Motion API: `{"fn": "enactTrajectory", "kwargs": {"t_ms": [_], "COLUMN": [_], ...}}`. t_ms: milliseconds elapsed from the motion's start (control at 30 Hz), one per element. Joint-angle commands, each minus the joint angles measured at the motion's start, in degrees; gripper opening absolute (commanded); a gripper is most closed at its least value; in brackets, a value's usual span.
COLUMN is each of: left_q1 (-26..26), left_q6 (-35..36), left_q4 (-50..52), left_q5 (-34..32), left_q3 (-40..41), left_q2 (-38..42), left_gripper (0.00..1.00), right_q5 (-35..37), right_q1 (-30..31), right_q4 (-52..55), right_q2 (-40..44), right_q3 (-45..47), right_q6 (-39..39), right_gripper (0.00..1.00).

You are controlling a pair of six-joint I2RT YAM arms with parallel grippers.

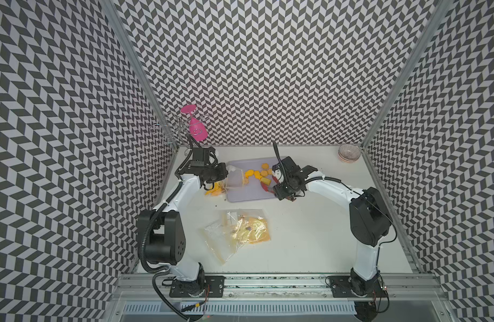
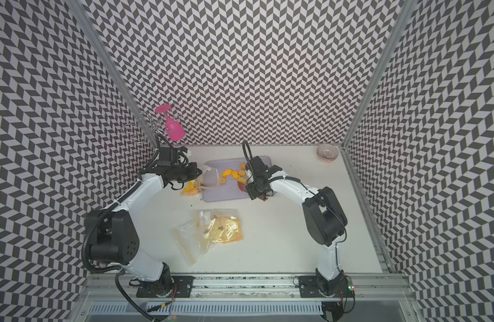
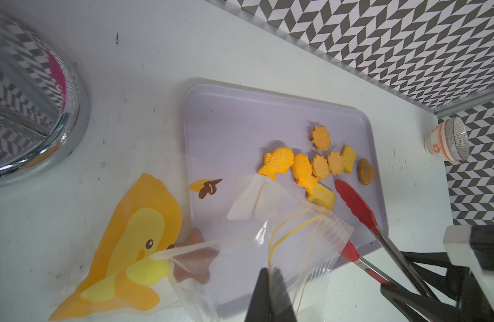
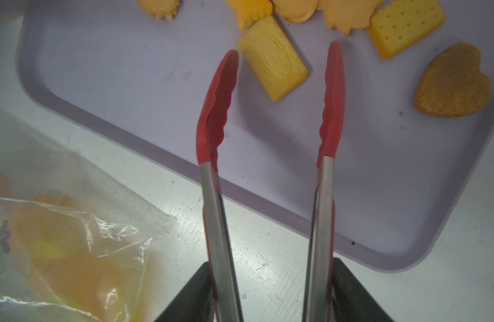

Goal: Put the cookies into a resealable bag to prevent moisture
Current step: Pick up the cookie from the tray.

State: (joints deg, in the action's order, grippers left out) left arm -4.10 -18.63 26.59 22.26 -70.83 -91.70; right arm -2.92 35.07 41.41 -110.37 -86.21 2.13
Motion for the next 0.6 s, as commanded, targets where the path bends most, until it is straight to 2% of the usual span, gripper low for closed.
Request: {"fn": "enactTrajectory", "kwargs": {"t_ms": [0,300,567], "left_q1": [0.0,0.1,0.1], "left_q6": [1.3,1.4,1.3], "left_q4": [-1.3,-1.4,-1.4], "left_q5": [0.4,0.5,1.0], "left_q3": [0.7,0.6,0.7], "left_q2": [1.3,1.3,1.1], "left_gripper": [0.0,0.0,0.0], "right_q5": [-1.8,-2.5,-1.5], "right_q1": [-0.1,-0.1,-0.2], "right_q4": [-1.0,-1.0,-3.2], "right_q2": [-0.8,0.3,9.8], "right_q3": [-2.0,-1.7,3.1], "right_q6": [-1.4,-1.0,2.6], "right_gripper": [0.57,0.44,0.38]}}
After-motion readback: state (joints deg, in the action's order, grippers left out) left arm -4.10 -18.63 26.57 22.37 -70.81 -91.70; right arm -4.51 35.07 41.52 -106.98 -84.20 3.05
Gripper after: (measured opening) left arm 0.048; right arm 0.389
